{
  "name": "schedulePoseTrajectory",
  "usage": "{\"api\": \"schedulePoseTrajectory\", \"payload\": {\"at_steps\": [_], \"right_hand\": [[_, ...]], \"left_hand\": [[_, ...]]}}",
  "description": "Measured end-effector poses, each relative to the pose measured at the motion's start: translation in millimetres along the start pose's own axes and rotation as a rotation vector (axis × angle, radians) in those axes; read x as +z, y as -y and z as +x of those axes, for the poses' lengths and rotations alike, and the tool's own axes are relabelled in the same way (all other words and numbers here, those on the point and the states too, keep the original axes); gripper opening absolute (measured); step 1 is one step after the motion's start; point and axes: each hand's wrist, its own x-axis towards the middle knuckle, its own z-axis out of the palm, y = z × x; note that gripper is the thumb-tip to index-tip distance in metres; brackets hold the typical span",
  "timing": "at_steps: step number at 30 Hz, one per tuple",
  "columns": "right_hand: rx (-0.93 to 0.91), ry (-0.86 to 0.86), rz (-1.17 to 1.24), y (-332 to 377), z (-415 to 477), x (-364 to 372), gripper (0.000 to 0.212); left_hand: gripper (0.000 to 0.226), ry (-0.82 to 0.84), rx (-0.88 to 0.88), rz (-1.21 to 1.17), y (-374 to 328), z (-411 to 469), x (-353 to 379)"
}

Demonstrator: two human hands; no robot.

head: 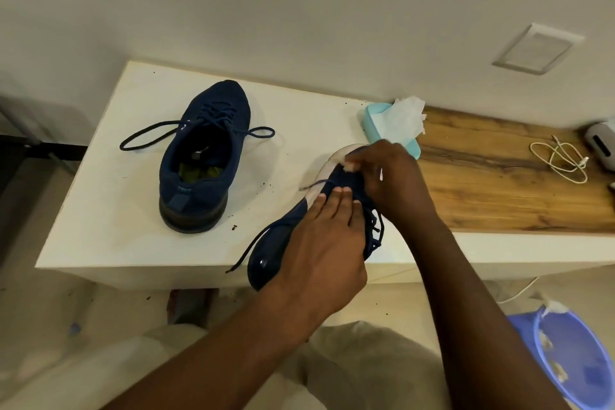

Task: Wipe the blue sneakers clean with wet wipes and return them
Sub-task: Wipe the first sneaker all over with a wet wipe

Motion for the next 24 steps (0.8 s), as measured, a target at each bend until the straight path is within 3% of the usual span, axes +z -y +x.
{"api": "schedulePoseTrajectory", "payload": {"at_steps": [2,7,12,14,18,22,24], "right_hand": [[0.100,-0.065,-0.121,1,12,5,0.025],[-0.126,0.245,0.054,27,-13,-1,0.031],[0.147,0.055,-0.125,4,0,2,0.033],[0.163,0.103,-0.075,7,-4,7,0.034],[0.068,0.256,0.261,32,-29,2,0.035],[0.213,0.145,0.139,21,-14,8,0.027],[0.247,0.173,0.234,17,-13,6,0.024]], "left_hand": [[0.067,-0.004,-0.010,-0.032,0,-1,0],[0.026,-0.134,-0.082,-0.101,16,-9,-25],[0.034,-0.172,-0.168,-0.123,30,-16,-34],[0.034,-0.166,-0.196,-0.124,34,-18,-34],[0.030,-0.189,-0.219,-0.185,40,-16,-35],[0.024,-0.252,-0.241,-0.218,46,-12,-37],[0.023,-0.280,-0.270,-0.270,51,-14,-37]]}}
